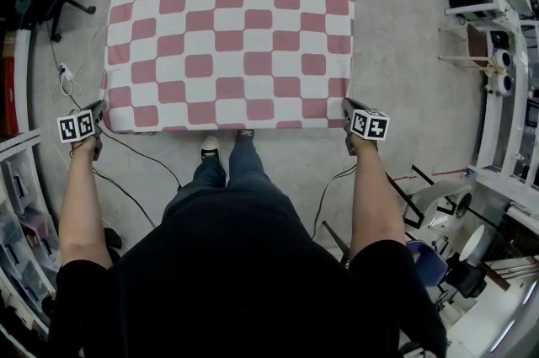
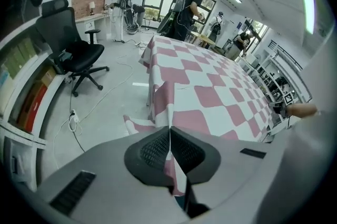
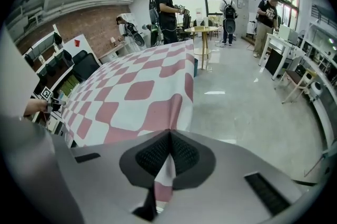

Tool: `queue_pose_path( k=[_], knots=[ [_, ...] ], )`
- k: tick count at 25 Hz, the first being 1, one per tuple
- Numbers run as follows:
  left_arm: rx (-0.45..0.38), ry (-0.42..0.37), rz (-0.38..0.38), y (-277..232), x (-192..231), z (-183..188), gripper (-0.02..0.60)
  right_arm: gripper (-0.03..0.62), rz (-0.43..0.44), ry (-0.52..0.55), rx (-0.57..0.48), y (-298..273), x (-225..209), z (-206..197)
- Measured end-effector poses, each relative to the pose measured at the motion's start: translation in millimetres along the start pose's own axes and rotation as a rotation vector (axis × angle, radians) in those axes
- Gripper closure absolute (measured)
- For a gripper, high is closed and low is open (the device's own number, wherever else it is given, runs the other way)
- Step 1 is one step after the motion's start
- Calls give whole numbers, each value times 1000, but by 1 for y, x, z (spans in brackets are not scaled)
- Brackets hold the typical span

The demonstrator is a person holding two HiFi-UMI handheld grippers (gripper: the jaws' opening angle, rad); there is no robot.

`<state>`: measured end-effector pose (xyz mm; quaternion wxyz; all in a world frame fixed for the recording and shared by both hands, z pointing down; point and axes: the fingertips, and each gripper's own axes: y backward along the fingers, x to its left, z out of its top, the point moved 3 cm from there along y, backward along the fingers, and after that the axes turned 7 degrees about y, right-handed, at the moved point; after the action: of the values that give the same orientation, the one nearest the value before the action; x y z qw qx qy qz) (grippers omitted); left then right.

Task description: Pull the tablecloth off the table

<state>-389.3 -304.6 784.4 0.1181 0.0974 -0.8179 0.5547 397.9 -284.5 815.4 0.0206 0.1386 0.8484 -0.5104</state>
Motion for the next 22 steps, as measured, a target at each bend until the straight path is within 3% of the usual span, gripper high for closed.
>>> queue_pose_path(
  k=[11, 15, 22],
  knots=[
    [-161, 85, -151, 30, -30, 12, 560, 566, -45, -5, -165, 28, 14, 12],
    [-217, 48, -218, 48, -52, 23, 560, 565, -44, -30, -226, 41, 23, 18],
    [-319, -52, -410, 89, -96, 44, 560, 565, -24, -31, -307, 66, 52, 26]
  ],
)
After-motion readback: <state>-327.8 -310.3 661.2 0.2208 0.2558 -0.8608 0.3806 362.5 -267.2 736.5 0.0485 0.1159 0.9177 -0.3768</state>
